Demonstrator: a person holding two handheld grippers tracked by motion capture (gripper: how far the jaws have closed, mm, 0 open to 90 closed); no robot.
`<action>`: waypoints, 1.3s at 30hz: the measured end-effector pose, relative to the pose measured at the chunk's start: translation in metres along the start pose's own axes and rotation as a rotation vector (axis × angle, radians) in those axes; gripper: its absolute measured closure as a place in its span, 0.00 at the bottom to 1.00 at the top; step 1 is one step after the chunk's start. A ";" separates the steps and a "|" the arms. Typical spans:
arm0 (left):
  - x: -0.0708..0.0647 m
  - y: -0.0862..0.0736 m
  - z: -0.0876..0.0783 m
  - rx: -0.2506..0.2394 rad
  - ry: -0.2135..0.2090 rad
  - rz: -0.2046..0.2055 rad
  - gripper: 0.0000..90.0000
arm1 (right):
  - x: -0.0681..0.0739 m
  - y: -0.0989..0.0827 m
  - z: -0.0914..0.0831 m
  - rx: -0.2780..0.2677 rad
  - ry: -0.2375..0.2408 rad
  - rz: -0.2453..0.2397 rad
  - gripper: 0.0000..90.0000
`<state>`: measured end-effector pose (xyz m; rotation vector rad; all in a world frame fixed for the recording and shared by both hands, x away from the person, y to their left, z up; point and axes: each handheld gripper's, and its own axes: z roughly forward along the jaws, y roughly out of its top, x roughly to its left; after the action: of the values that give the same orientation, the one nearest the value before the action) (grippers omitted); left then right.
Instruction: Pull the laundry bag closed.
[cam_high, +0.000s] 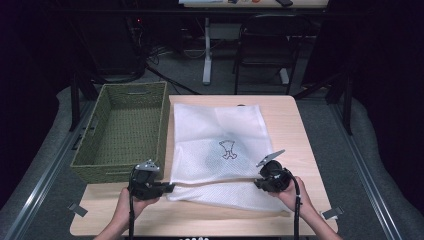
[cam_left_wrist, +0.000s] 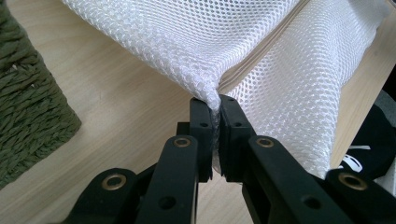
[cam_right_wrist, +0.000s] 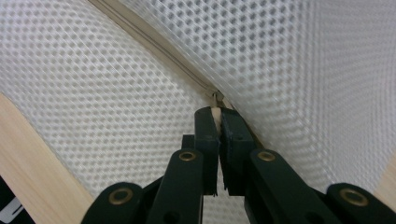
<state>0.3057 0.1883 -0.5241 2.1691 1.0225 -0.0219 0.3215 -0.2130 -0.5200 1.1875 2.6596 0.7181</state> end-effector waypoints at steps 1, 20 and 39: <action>0.000 0.000 0.000 0.002 0.003 0.002 0.96 | -0.004 -0.004 -0.003 0.004 -0.013 0.005 0.97; 0.002 0.000 0.000 0.004 0.012 0.003 0.96 | -0.040 -0.042 -0.024 0.032 -0.102 0.104 0.97; 0.004 -0.001 0.004 0.032 0.027 0.012 0.91 | -0.047 -0.055 -0.008 0.048 -0.104 0.161 0.90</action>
<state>0.3090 0.1883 -0.5287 2.2101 1.0303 -0.0031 0.3145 -0.2822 -0.5421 1.4240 2.5313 0.6006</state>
